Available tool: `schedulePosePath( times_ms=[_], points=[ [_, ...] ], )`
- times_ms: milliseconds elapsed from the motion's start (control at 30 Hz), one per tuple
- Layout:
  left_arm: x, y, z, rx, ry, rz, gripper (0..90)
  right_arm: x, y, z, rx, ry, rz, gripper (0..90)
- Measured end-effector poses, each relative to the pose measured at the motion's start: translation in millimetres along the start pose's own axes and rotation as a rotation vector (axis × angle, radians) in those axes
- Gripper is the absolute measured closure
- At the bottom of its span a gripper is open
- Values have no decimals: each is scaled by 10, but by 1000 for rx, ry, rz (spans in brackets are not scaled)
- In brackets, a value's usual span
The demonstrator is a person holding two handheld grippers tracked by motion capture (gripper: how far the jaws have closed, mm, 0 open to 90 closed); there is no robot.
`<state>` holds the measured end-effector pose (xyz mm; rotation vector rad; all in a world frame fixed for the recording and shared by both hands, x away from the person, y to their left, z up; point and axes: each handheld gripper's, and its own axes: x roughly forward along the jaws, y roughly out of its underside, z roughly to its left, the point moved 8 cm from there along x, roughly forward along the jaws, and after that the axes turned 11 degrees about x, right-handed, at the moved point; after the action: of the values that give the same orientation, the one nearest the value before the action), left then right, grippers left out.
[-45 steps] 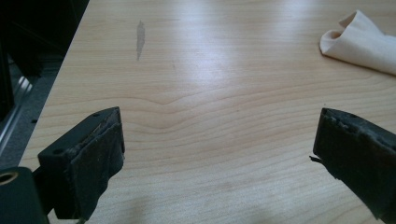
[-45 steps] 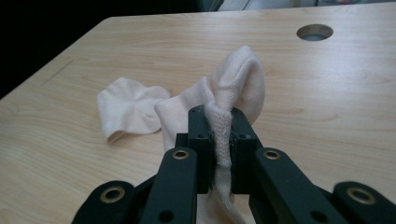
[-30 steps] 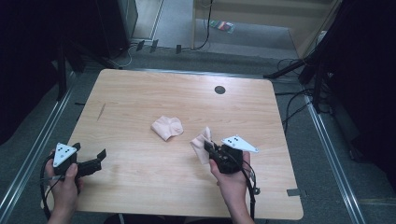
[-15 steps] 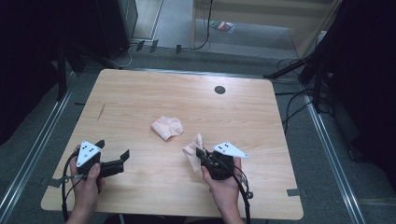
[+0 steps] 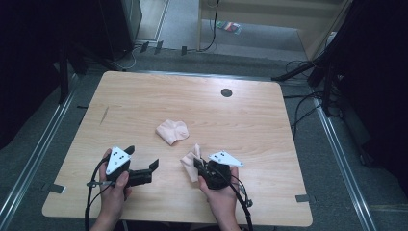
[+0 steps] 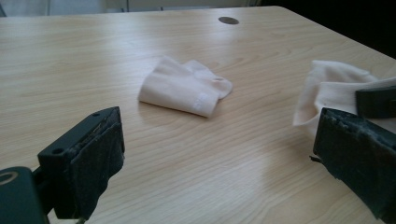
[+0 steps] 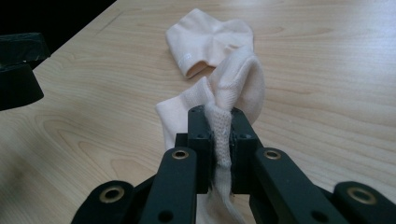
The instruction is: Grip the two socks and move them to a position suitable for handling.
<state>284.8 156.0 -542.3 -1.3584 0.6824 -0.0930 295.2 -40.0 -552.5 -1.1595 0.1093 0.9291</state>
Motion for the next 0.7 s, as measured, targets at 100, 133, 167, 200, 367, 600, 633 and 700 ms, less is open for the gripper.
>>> schedulePosePath(
  times_ms=[100, 133, 167, 200, 367, 600, 633, 700],
  points=[
    [34, 11, -74, 3, 18, 6, 19, 23, 34, -12, 10, 8, 7, 834],
    [52, 17, -112, 5, 28, 8, 19, 23, 34, -12, 10, 8, 7, 834],
    [90, 30, -187, 9, 47, 10, 19, 44, 56, -26, 19, 11, 13, 834],
    [90, 30, -187, 9, 47, 10, 19, 44, 56, -26, 19, 11, 13, 834],
    [173, 83, -362, 33, 105, 24, 19, 122, 175, -26, 30, 19, 39, 834],
    [214, 155, -395, 55, 134, 38, 20, 193, 226, -69, 20, 12, 59, 548],
    [209, 182, -384, 57, 141, 43, 19, 172, 204, -82, 19, 2, 55, 492],
    [207, 200, -366, 56, 140, 46, 20, 83, 121, -125, 23, -11, 25, 469]
  ],
)
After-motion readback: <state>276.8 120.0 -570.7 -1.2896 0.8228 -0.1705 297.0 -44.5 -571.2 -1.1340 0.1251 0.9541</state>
